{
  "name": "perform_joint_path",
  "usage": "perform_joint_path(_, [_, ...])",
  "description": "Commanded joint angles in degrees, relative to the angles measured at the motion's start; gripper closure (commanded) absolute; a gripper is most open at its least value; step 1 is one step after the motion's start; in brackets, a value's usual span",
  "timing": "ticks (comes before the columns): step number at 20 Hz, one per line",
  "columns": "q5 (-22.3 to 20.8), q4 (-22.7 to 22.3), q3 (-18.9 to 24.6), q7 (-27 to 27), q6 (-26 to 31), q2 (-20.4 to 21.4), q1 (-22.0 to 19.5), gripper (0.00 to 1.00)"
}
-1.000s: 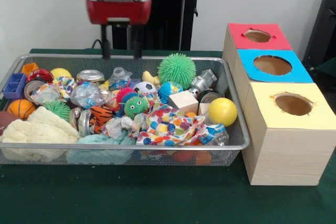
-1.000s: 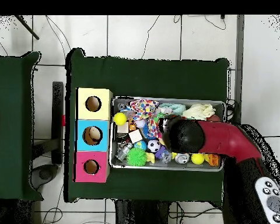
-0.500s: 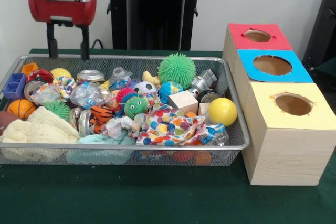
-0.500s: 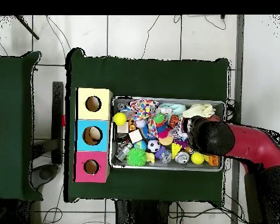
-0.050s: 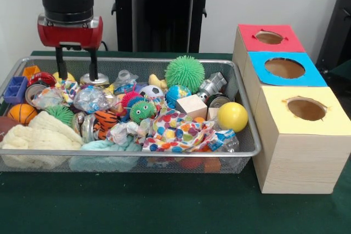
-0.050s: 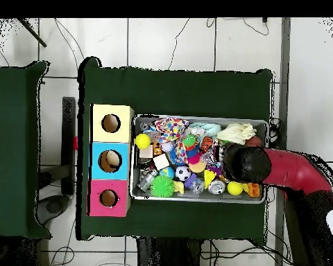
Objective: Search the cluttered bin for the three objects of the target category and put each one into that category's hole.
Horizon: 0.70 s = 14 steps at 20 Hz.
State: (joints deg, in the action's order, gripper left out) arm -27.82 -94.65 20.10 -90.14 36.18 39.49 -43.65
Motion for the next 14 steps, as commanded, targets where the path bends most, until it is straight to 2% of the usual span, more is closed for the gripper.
perform_joint_path(1, [-4.7,-0.1,1.7,5.0,-2.0,-3.0,-0.6,0.0])
perform_joint_path(7, [-6.6,0.4,0.7,3.6,-2.9,-3.9,-0.7,0.0])
perform_joint_path(14, [-9.1,2.1,-0.6,1.0,-6.1,-7.8,-0.7,0.0])
